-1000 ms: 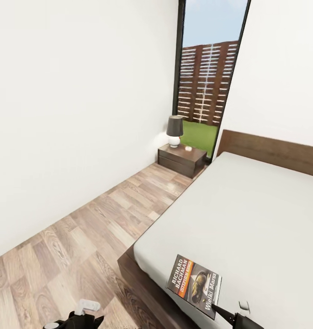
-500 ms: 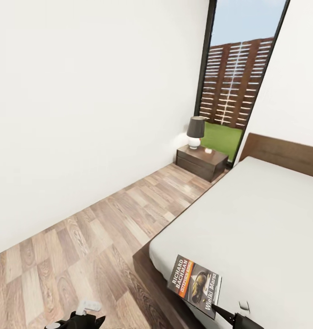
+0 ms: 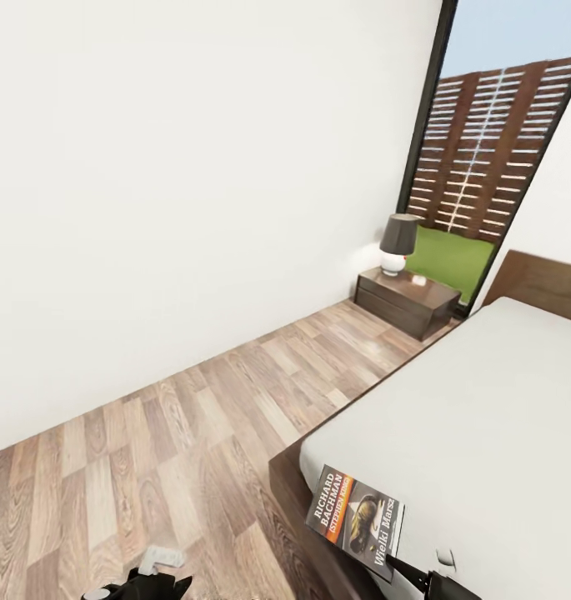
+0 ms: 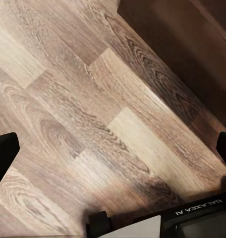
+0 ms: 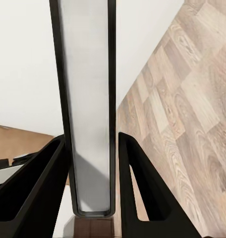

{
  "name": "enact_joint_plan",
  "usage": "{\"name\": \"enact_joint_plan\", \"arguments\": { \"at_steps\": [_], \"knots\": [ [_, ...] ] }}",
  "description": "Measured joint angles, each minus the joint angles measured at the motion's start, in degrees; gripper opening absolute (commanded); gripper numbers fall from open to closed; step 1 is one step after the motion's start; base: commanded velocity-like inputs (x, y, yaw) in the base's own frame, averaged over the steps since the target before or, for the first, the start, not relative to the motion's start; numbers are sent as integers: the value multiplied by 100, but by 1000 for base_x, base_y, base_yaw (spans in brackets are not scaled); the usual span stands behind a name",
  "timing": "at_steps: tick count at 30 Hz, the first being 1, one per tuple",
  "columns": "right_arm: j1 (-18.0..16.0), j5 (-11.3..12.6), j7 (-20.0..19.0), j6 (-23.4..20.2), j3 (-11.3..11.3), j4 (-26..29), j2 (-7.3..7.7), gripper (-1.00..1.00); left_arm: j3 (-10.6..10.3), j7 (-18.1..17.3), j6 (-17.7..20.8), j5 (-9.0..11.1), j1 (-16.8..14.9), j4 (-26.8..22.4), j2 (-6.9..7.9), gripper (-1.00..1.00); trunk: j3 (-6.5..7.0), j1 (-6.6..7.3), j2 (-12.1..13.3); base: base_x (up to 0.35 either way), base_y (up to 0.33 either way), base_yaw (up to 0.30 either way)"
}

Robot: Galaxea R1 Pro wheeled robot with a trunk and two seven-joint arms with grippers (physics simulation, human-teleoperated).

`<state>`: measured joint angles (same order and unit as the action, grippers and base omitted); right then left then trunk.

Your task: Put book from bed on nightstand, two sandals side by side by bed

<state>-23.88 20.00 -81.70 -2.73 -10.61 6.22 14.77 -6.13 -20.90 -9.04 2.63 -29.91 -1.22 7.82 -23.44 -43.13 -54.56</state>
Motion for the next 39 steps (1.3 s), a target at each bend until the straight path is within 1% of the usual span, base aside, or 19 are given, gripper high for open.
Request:
{"name": "enact_joint_plan", "arguments": {
  "at_steps": [7,18,39],
  "knots": [
    [0,0,1,0,0,0,0,-100,-3,0,-1,0,0,0,0,100,-17,0,0,0,0,289],
    [0,0,2,0,0,0,0,-100,0,0,0,3,0,0,-40,100,-43,0,0,0,0,289],
    [0,0,2,0,0,0,1,-100,0,0,1,2,0,0,-36,100,-93,0,0,0,0,289]
  ]
}}
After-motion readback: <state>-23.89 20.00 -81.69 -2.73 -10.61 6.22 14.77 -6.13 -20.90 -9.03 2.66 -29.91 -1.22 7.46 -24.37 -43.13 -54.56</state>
